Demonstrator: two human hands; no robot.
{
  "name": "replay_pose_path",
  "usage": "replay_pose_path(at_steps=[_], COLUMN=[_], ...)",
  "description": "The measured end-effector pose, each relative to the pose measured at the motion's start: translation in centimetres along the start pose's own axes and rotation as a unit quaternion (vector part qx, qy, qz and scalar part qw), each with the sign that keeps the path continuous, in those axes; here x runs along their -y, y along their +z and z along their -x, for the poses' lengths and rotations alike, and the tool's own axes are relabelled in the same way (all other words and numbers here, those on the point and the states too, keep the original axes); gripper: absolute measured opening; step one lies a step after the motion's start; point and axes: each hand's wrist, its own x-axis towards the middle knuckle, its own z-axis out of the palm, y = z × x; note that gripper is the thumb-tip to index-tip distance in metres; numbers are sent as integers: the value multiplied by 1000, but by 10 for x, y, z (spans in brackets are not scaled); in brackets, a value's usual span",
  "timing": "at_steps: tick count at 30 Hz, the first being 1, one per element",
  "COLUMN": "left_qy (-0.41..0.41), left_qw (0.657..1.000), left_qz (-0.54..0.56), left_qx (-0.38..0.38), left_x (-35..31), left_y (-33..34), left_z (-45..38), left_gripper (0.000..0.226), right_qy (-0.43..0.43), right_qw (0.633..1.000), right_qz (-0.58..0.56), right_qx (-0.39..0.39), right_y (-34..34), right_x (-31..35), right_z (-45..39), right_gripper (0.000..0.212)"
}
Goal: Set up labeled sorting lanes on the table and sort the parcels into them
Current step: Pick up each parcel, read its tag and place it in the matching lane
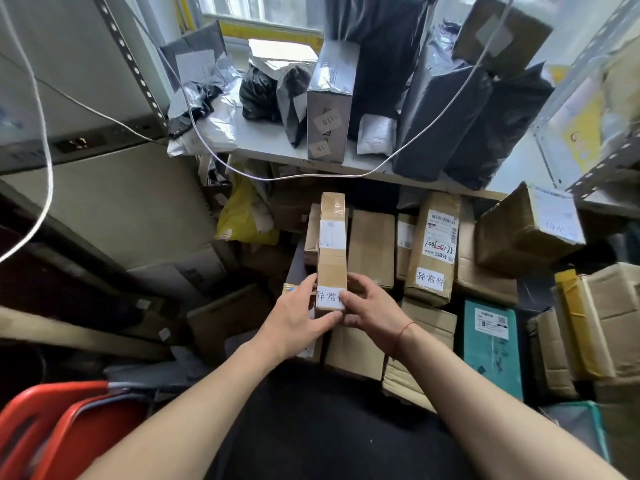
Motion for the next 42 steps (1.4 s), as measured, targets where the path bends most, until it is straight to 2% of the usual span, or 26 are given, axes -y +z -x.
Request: replay_pose_path(at_steps=[5,10,14,19,22,28,34,42], left_qy=[-19,-41,-9,12,27,45,58,87], left_qw=[999,991,979,964,963,965,967,969], left_qz=[40,127,202,260,262,253,234,226], left_qx=[-11,-8,29,49,53,63,81,53], left_x=[-20,-47,-74,-93,-100,-104,-140,-223], left_y=[-12,-27,-33,-33,-31,-16,11,95], left_z=[22,39,59,74,82,89,111,152], left_gripper=[47,59,60,78,81,87,81,55], right_qy=[10,-10,-42,-74,-66,-77,-126,-130], right_qw=[998,999,998,997,997,997,992,991], right_qz=[-53,-38,-22,-9,-16,-13,-4,10], right_qx=[19,22,29,36,30,-12,-26,-20], right_y=[-8,-11,-12,-12,-15,-24,-55,-147], right_x=[6,18,28,35,39,44,46,47], right_z=[53,106,142,169,175,191,233,314], right_gripper=[49,53,54,59,64,51,62,63])
